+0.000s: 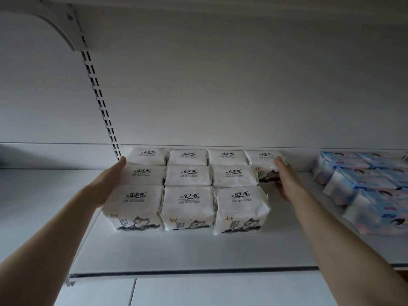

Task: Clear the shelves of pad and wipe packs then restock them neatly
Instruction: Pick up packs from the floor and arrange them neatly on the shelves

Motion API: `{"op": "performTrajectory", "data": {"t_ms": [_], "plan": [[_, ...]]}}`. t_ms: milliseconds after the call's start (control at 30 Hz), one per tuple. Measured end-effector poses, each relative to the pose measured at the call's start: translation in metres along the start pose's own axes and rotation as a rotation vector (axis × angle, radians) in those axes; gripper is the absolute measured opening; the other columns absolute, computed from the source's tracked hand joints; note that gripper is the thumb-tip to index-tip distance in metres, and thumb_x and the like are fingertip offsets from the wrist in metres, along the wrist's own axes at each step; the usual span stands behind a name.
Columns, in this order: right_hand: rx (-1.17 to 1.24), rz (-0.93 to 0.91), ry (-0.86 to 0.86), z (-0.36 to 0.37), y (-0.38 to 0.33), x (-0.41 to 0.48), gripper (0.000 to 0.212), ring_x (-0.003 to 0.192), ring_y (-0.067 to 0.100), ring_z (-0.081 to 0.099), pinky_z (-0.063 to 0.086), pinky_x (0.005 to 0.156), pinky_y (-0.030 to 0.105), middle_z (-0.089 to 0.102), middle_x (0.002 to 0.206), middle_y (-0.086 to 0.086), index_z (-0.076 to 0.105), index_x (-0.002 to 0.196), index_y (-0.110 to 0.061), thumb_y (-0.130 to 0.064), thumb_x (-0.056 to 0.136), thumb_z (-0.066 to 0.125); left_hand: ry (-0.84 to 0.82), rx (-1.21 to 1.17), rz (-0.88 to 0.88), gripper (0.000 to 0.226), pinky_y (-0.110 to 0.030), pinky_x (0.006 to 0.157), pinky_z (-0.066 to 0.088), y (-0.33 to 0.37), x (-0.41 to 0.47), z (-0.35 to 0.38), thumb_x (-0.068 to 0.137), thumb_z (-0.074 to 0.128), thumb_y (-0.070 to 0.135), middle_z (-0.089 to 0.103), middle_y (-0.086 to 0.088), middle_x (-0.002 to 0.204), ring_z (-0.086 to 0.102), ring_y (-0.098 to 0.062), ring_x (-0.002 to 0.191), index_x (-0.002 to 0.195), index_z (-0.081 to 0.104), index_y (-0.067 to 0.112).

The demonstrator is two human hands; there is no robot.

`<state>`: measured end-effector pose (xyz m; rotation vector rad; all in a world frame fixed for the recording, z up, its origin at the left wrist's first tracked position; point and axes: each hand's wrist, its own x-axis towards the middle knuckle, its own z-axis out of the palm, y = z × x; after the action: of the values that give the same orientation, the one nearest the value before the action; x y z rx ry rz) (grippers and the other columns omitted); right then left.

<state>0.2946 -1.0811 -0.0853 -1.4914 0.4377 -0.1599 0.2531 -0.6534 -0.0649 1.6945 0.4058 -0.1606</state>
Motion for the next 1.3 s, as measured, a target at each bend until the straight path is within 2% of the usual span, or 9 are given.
{"op": "performTrajectory", "data": {"t_ms": [100,200,333,467,567,767,1033,1200,1300], "plan": [[-0.076,-0.015,0.06,-0.008,0.002,0.002,0.041,0.108,0.025,0.056,0.042,0.08,0.028,0.058,0.121,0.009,0.049,0.127,-0.01,-0.036,0.096,0.042,-0.01,0.013,0.003,0.066,-0.045,0.1,0.04,0.004,-0.01,0.001,0.094,0.036,0.057,0.047,-0.015,0.14,0.046,-0.035,0.127,0.139,0.043,0.008],[-0.14,-0.038,0.104,-0.014,-0.002,-0.014,0.046,0.1,0.019,0.049,0.036,0.081,0.03,0.047,0.119,0.005,0.044,0.126,-0.009,-0.04,0.093,0.044,0.006,0.032,0.112,0.051,-0.041,0.104,0.032,0.013,-0.031,0.007,0.102,0.027,0.04,0.047,-0.005,0.132,0.044,-0.025,0.124,0.134,0.044,0.005],[-0.195,-0.301,0.098,-0.017,-0.005,-0.085,0.046,0.098,0.017,0.052,0.041,0.073,0.016,0.055,0.107,0.01,0.053,0.114,0.003,-0.036,0.091,0.052,0.325,0.466,0.295,0.049,-0.042,0.102,0.035,0.016,-0.065,0.023,0.1,0.037,0.036,0.048,-0.02,0.139,0.043,-0.037,0.128,0.135,0.045,0.003],[-0.344,-0.4,-0.051,-0.017,0.015,-0.154,0.065,0.129,0.008,0.037,0.03,0.105,0.023,0.04,0.136,-0.008,0.037,0.141,-0.014,-0.026,0.084,0.067,0.374,0.649,0.802,0.048,-0.043,0.106,0.032,-0.003,-0.128,0.073,0.093,0.051,0.035,0.05,-0.019,0.138,0.045,-0.033,0.129,0.127,0.056,0.002],[-0.537,-0.499,-0.108,-0.007,0.038,-0.165,0.094,0.123,0.001,0.035,0.025,0.101,0.007,0.04,0.134,-0.002,0.032,0.142,-0.008,-0.02,0.066,0.084,0.251,1.014,1.044,0.059,-0.056,0.102,0.029,-0.026,-0.136,0.112,0.082,0.049,0.049,0.055,-0.017,0.133,0.051,-0.033,0.125,0.122,0.061,0.008],[-0.565,-0.452,-0.144,0.009,0.054,-0.15,0.1,0.119,0.017,0.053,0.049,0.095,0.038,0.049,0.133,0.005,0.03,0.143,-0.023,-0.028,0.061,0.087,0.203,1.115,1.043,0.061,-0.056,0.081,0.05,-0.035,-0.118,0.139,0.049,0.092,0.032,0.07,-0.009,0.111,0.067,-0.028,0.103,0.104,0.072,0.013],[-0.549,-0.473,-0.113,0.019,0.053,-0.144,0.094,0.12,0.016,0.047,0.037,0.088,0.007,0.039,0.139,0.014,0.028,0.143,-0.006,-0.005,0.067,0.082,0.212,1.11,1.068,0.036,-0.048,0.074,0.054,-0.028,-0.105,0.142,0.07,0.062,0.034,0.072,-0.006,0.102,0.07,-0.025,0.094,0.097,0.074,0.014],[-0.585,-0.482,-0.134,0.016,0.048,-0.148,0.095,0.117,0.01,0.042,0.029,0.088,0.009,0.038,0.139,0.014,0.027,0.143,-0.004,-0.009,0.066,0.083,0.214,1.116,1.072,0.041,-0.047,0.077,0.054,-0.03,-0.109,0.142,0.078,0.047,0.036,0.072,-0.006,0.105,0.069,-0.025,0.097,0.1,0.073,0.013],[-0.604,-0.483,-0.144,0.013,0.046,-0.151,0.098,0.123,0.021,0.045,0.031,0.089,0.012,0.037,0.139,0.015,0.026,0.144,-0.006,-0.011,0.066,0.084,0.227,1.092,1.086,0.035,-0.052,0.079,0.052,-0.033,-0.109,0.142,0.074,0.069,0.03,0.071,-0.01,0.108,0.068,-0.029,0.1,0.102,0.072,0.01]]}}
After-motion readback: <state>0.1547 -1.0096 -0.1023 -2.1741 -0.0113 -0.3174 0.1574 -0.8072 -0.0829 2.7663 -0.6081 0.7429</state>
